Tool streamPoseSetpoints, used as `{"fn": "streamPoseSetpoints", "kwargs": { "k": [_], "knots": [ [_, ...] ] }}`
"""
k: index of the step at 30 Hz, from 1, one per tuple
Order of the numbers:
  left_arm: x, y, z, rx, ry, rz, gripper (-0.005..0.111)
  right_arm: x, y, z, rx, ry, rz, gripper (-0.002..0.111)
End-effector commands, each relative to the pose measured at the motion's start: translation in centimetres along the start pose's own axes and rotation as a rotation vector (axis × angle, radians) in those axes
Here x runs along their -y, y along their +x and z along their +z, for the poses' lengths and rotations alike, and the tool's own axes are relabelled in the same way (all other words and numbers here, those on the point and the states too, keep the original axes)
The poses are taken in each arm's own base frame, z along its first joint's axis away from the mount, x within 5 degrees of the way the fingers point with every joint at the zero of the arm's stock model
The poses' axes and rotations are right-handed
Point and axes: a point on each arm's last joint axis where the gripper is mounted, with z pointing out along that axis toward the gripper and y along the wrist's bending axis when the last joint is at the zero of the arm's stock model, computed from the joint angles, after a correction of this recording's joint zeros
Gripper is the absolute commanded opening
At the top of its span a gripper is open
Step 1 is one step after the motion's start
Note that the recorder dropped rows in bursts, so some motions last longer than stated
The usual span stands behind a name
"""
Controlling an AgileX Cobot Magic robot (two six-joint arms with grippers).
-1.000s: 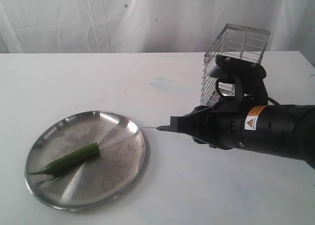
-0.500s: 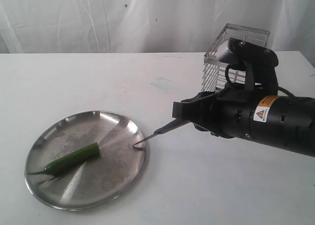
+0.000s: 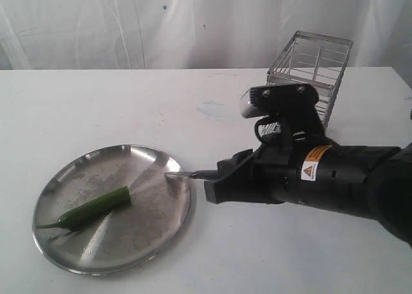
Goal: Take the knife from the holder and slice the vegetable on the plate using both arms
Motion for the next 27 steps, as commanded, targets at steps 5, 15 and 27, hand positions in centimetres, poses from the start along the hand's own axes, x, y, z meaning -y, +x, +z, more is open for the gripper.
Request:
{"fn": "streamPoseSetpoints", "kwargs": {
  "k": [5,15,27],
  "knots": [
    [0.0,0.1,0.0,0.000,0.004,-0.007,0.000,-1.2,2.0,1.8,-0.112,-0.027,-0.125,0.000],
    [0.0,0.1,0.0,0.000,0.004,-0.007,0.000,-1.1,4.9,4.0,-0.299,-0.017,-0.196,0.000],
    [0.0,0.1,0.0,0.000,0.004,-0.007,0.000,-0.9,6.3,5.6,-0.397,0.004,-0.134,0.003]
  ]
}}
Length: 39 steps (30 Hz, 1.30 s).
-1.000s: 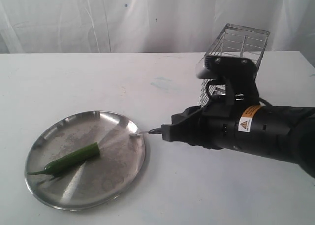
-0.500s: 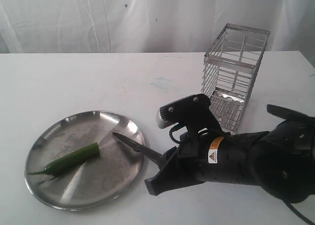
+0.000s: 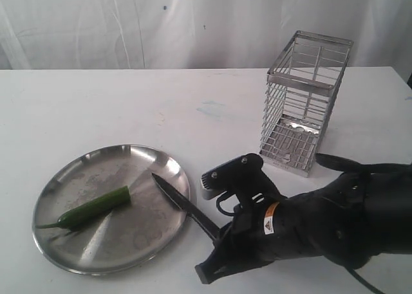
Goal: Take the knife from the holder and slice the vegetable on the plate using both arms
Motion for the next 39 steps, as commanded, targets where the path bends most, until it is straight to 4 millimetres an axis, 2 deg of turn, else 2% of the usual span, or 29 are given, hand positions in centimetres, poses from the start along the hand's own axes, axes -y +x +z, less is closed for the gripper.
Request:
{"fn": "streamPoseSetpoints", "kwargs": {
  "k": [1,8,15,18,26,30,33,35,36,39],
  "knots": [
    [0.0,0.1,0.0,0.000,0.004,-0.007,0.000,-0.2,-0.6,0.5,-0.014,-0.011,0.054,0.005],
    [0.0,0.1,0.0,0.000,0.004,-0.007,0.000,-1.0,-1.8,0.1,-0.044,-0.065,0.106,0.012],
    [0.0,0.1,0.0,0.000,0.004,-0.007,0.000,-1.4,-2.3,-0.1,-0.064,-0.101,0.102,0.035],
    [0.0,0.1,0.0,0.000,0.004,-0.007,0.000,-1.5,-2.6,-0.2,-0.064,-0.108,0.102,0.040],
    [0.0,0.1,0.0,0.000,0.004,-0.007,0.000,-1.7,-3.2,-0.4,-0.061,-0.119,0.086,0.041],
    [0.0,0.1,0.0,0.000,0.004,-0.007,0.000,-1.1,-3.5,-0.8,-0.108,-0.138,0.037,0.041],
    [0.0,0.1,0.0,0.000,0.004,-0.007,0.000,0.3,-3.3,-1.2,-0.148,-0.140,0.018,0.041],
    [0.0,0.1,0.0,0.000,0.004,-0.007,0.000,2.1,-3.4,-2.0,-0.157,-0.134,0.019,0.041],
    [0.0,0.1,0.0,0.000,0.004,-0.007,0.000,2.7,-3.3,-2.4,-0.165,-0.191,0.012,0.041],
    [0.0,0.1,0.0,0.000,0.004,-0.007,0.000,2.4,-3.4,-3.4,-0.148,-0.441,0.003,0.041]
  ]
}}
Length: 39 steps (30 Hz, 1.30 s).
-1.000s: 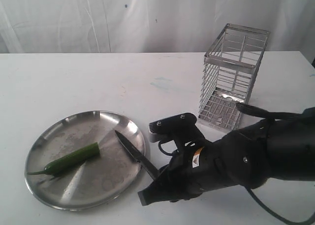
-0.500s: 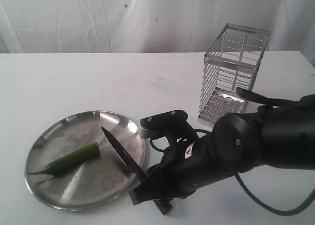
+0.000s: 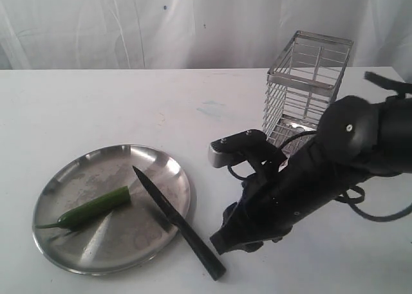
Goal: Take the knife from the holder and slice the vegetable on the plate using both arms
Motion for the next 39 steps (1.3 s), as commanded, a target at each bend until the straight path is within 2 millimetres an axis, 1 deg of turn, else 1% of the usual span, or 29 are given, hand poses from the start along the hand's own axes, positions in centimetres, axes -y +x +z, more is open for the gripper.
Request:
{"fn": "streamPoseSetpoints", "kwargs": {
  "k": [1,2,3,4,7,9,11,12,16,18,21,23,27,32,35,39],
  "knots": [
    [0.0,0.1,0.0,0.000,0.004,-0.007,0.000,0.3,-0.3,-1.6,0.062,-0.245,-0.024,0.041],
    [0.0,0.1,0.0,0.000,0.004,-0.007,0.000,0.8,-0.3,-1.8,0.074,-0.240,-0.023,0.041],
    [0.0,0.1,0.0,0.000,0.004,-0.007,0.000,1.7,-0.3,-1.9,0.081,-0.239,-0.018,0.041],
    [0.0,0.1,0.0,0.000,0.004,-0.007,0.000,2.2,-0.3,-1.6,0.080,-0.277,-0.014,0.041],
    [0.0,0.1,0.0,0.000,0.004,-0.007,0.000,2.3,-0.6,-0.7,0.075,-0.363,-0.010,0.041],
    [0.0,0.1,0.0,0.000,0.004,-0.007,0.000,2.6,-0.9,0.1,0.059,-0.386,-0.007,0.041],
    [0.0,0.1,0.0,0.000,0.004,-0.007,0.000,3.0,-1.3,0.9,0.041,-0.402,-0.008,0.041],
    [0.0,0.1,0.0,0.000,0.004,-0.007,0.000,3.4,-1.6,1.7,0.029,-0.405,-0.002,0.041],
    [0.0,0.1,0.0,0.000,0.004,-0.007,0.000,4.1,-2.1,2.8,0.020,-0.400,-0.006,0.041],
    [0.0,0.1,0.0,0.000,0.004,-0.007,0.000,4.4,-2.4,3.3,0.017,-0.400,-0.011,0.043],
    [0.0,0.1,0.0,0.000,0.004,-0.007,0.000,5.0,-2.7,4.0,0.019,-0.380,-0.018,0.051],
    [0.0,0.1,0.0,0.000,0.004,-0.007,0.000,5.2,-2.7,4.4,0.013,-0.381,-0.013,0.053],
    [0.0,0.1,0.0,0.000,0.004,-0.007,0.000,5.6,-2.8,5.1,0.005,-0.380,-0.025,0.053],
    [0.0,0.1,0.0,0.000,0.004,-0.007,0.000,5.9,-3.0,5.5,0.016,-0.364,-0.054,0.053],
    [0.0,0.1,0.0,0.000,0.004,-0.007,0.000,5.9,-3.3,5.8,0.018,-0.372,-0.053,0.053],
    [0.0,0.1,0.0,0.000,0.004,-0.007,0.000,6.0,-3.0,6.4,0.005,-0.399,-0.055,0.053]
  ]
}}
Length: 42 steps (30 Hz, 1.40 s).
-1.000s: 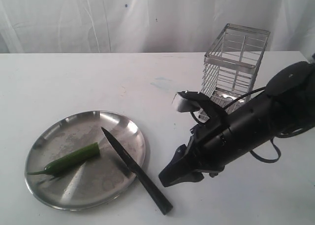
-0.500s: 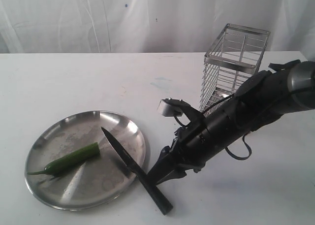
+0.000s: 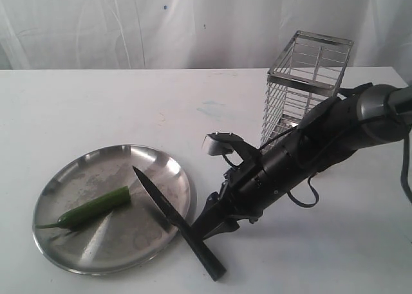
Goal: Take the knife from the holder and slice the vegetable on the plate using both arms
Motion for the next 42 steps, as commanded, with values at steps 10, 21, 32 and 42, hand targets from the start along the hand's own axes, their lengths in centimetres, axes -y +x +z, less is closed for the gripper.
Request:
{"fn": "streamPoseSetpoints", "kwargs": {
  "k": [10,21,32,42],
  "knots": [
    [0.0,0.1,0.0,0.000,0.004,-0.007,0.000,-0.3,-0.6,2.0,-0.019,-0.052,-0.054,0.053],
    [0.0,0.1,0.0,0.000,0.004,-0.007,0.000,0.0,-0.2,2.5,-0.047,-0.059,-0.047,0.052],
    [0.0,0.1,0.0,0.000,0.004,-0.007,0.000,0.0,0.6,2.6,-0.109,-0.072,-0.050,0.050],
    [0.0,0.1,0.0,0.000,0.004,-0.007,0.000,0.0,1.2,2.7,-0.134,-0.070,-0.026,0.050]
  ]
}}
